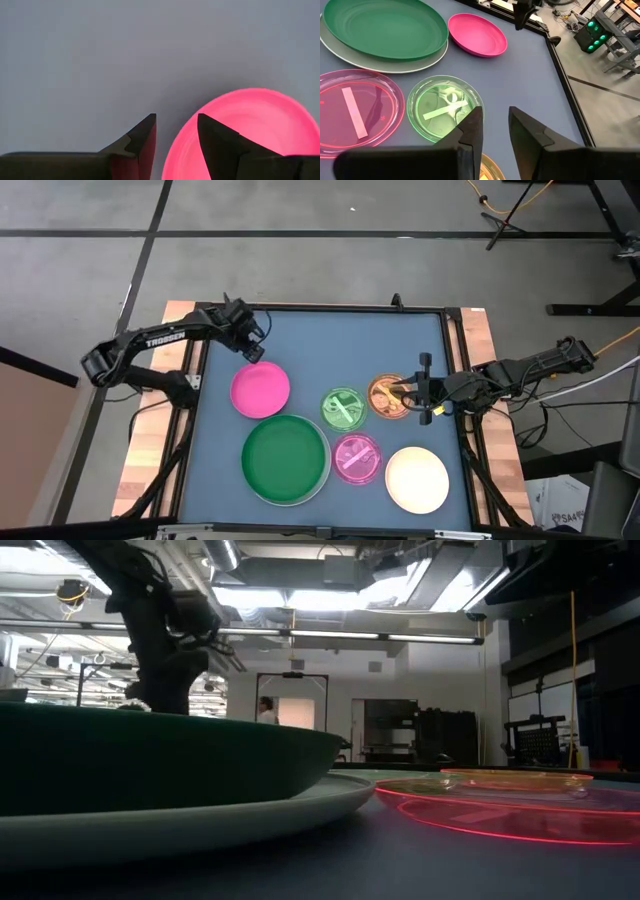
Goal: Stack plastic plates
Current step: Stack the pink plate on top of the green plate
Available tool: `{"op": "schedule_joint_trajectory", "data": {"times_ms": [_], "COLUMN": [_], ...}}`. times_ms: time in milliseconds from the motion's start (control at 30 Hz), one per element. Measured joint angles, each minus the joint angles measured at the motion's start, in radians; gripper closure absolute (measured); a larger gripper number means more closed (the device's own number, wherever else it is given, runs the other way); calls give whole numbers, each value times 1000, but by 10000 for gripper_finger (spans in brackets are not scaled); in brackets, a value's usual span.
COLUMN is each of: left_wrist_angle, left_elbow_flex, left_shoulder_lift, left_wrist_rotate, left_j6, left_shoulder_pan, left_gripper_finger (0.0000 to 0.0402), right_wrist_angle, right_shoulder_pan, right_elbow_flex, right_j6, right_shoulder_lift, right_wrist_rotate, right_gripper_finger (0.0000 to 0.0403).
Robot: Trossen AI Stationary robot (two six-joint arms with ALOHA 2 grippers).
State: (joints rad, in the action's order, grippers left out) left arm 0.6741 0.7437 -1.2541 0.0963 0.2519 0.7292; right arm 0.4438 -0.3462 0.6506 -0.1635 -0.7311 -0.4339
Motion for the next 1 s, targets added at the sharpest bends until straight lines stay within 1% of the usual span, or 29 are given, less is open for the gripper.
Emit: {"op": "schedule_joint_trajectory", "data": {"times_ms": [167,300,533,700,867,1000], "left_wrist_angle": [0,0,-1,-1,-1,-2], "left_elbow_flex": [0,0,0,0,0,0], "left_shoulder_lift": [-51,-90,-156,-192,-227,-273], "left_wrist_rotate": [11,51,54,59,89,93], "left_j6": [-2,-68,-130,-133,-154,-154], "left_shoulder_pan": [-1,-1,-1,-1,-1,-1], "left_gripper_finger": [264,264,264,264,264,264], "right_wrist_angle": [0,1,1,1,1,1], "right_shoulder_pan": [0,0,0,0,0,0], "right_elbow_flex": [0,0,0,0,0,0], "right_j6": [0,-1,-2,-1,-2,-2], "right_shoulder_lift": [0,0,0,0,0,0], "right_wrist_rotate": [0,0,0,0,0,0], "right_gripper_finger": [320,320,320,320,320,320]}}
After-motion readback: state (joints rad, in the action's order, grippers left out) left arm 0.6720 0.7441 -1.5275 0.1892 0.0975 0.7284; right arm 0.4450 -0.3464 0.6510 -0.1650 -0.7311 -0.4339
